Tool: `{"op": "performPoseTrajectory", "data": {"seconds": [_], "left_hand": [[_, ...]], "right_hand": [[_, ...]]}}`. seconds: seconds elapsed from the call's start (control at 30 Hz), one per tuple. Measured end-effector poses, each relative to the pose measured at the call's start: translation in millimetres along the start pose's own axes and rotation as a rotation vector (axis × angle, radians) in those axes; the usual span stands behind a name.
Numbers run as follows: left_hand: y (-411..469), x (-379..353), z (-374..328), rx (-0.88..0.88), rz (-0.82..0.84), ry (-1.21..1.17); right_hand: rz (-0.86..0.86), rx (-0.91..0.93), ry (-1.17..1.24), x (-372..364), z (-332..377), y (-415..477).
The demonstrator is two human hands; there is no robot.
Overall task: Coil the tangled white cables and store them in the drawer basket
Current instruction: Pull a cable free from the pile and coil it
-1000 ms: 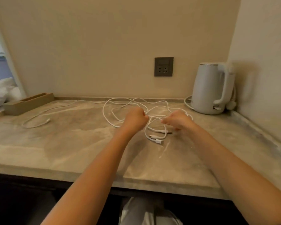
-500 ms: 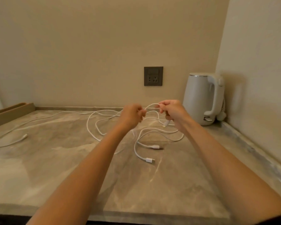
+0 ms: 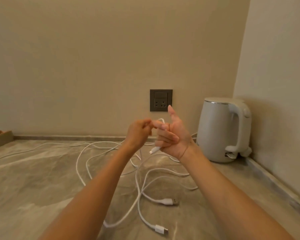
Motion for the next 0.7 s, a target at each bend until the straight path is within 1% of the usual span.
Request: {"op": "performPoseTrajectory", "data": {"seconds": [0.1, 0.23, 0.33, 0.43, 0.5, 0.53, 0.63, 0.7], "left_hand": [[-4.3, -30.1, 8.1, 0.043, 0.225, -0.142], [-17.1, -61.5, 14.6, 0.176, 0.465, -0.239], [-27.1, -78.3, 19.1, 0.245, 0.705, -0.209], [-30.2, -79.4, 12.3, 0.236, 0.851, -0.131], [-27.3, -72.5, 6.1, 0.207, 0.890, -0.059], [-23.6, -68.1, 4.6, 0.181, 0.879, -0.021], [-9.8, -49.8, 4.6, 0.141, 0.750, 0.056], [-0.9, -36.9, 6.0, 0.146, 0.621, 0.039]], "right_hand": [[-0.095, 0.092, 0.060, 19.2, 19.0, 2.2], [-0.218, 0.198, 0.145, 48.8, 41.1, -8.2], [-0.294, 0.290, 0.178, 64.7, 52.7, -18.4], [-0.390, 0.350, 0.167, 79.6, 54.6, -22.6], [-0.460, 0.358, 0.110, 86.9, 53.9, -23.1], [-0.511, 0.343, 0.050, 90.2, 53.2, -22.8], [-0.682, 0.240, -0.214, 93.0, 49.2, -20.3], [-0.769, 0.157, -0.373, 93.4, 45.6, -17.4]]}}
Point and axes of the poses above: each hand's wrist, its own y-axis towards the middle knuckle, its own x-axis out of the back of the hand, z = x × y, the point moved 8 cm from there along y, towards the middle knuckle, and after that the axes turned 14 degrees about -x, right-handed, at the moved point
